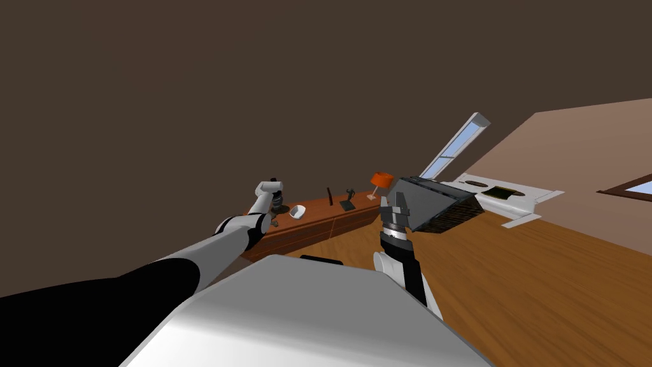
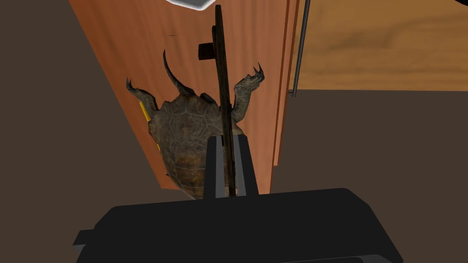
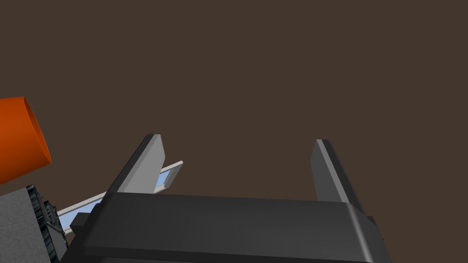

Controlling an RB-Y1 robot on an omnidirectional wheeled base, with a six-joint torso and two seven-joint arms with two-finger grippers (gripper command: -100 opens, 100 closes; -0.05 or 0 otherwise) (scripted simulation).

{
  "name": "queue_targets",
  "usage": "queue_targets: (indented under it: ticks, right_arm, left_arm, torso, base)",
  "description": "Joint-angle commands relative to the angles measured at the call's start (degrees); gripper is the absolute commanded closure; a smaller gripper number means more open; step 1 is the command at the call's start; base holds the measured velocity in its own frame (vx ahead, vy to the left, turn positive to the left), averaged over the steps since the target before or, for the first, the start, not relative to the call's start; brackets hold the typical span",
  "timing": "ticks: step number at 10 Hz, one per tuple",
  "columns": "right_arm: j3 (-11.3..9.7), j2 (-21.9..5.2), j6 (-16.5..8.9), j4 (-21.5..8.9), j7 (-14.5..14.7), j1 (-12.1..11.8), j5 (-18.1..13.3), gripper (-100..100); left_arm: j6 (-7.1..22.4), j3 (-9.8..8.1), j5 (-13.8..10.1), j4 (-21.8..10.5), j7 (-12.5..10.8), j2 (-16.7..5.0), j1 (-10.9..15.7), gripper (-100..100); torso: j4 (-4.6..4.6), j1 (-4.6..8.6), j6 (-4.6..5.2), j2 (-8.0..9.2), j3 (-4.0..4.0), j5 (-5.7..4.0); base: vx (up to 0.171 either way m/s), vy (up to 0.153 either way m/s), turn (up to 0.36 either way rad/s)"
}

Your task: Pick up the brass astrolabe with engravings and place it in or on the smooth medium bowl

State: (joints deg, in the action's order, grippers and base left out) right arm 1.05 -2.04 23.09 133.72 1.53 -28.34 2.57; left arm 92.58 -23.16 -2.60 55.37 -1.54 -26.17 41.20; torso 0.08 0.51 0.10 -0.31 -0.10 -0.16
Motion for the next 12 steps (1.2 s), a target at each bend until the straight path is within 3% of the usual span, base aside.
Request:
queue_targets:
  ticks: [1,12]
  right_arm:
    - [0.0,0.0,0.0,0.0,0.0,0.0,0.0,0]
    - [0.01,-0.01,0.0,0.0,0.0,0.0,0.0,0]
  left_arm:
    - [2.05,0.25,-0.64,-1.17,0.47,-1.93,1.31,100]
    - [12.86,0.89,-3.76,-3.19,1.58,-8.31,3.35,100]
  torso:
    - [0.0,0.0,0.0,0.0,0.0,0.0]
    - [-0.16,-0.28,-0.03,-0.16,-0.16,0.09]
  base:
    - [0.113,-0.115,-0.062]
    - [0.111,-0.083,-0.027]
